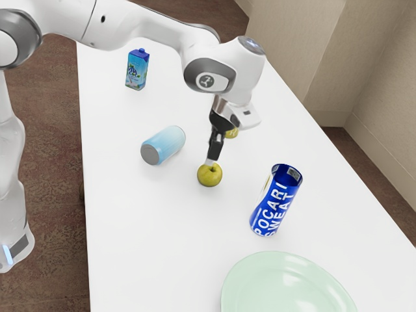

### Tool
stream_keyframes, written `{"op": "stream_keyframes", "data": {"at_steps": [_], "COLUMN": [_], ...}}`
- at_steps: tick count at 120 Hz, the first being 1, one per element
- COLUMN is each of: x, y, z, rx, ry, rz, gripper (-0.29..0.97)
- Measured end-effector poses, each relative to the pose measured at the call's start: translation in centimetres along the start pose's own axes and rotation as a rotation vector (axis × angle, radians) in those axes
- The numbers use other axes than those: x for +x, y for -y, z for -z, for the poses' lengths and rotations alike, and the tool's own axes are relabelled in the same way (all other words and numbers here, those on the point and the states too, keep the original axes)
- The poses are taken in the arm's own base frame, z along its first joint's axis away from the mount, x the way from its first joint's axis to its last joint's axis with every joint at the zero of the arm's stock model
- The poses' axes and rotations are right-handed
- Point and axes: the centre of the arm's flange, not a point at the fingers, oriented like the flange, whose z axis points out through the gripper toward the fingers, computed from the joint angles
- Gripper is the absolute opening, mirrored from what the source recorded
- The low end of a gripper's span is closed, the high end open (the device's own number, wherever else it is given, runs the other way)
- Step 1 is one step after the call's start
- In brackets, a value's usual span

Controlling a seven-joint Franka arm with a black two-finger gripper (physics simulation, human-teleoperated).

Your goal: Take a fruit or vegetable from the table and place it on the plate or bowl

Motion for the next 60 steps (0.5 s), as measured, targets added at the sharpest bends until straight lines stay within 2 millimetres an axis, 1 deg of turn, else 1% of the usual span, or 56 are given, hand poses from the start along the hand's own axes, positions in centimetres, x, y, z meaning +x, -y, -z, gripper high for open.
{"op": "stream_keyframes", "data": {"at_steps": [21,38,51,60], "x": [0.2,0.0,0.0,0.0], "y": [0.2,0.3,0.3,0.0], "z": [-0.2,-1.7,-2.2,-3.1], "rx": [0.001,-0.016,-0.020,-0.026], "ry": [-0.011,0.006,0.001,0.003], "rz": [-0.039,-0.056,-0.070,-0.081], "gripper": [0.68,0.68,0.68,0.68]}}
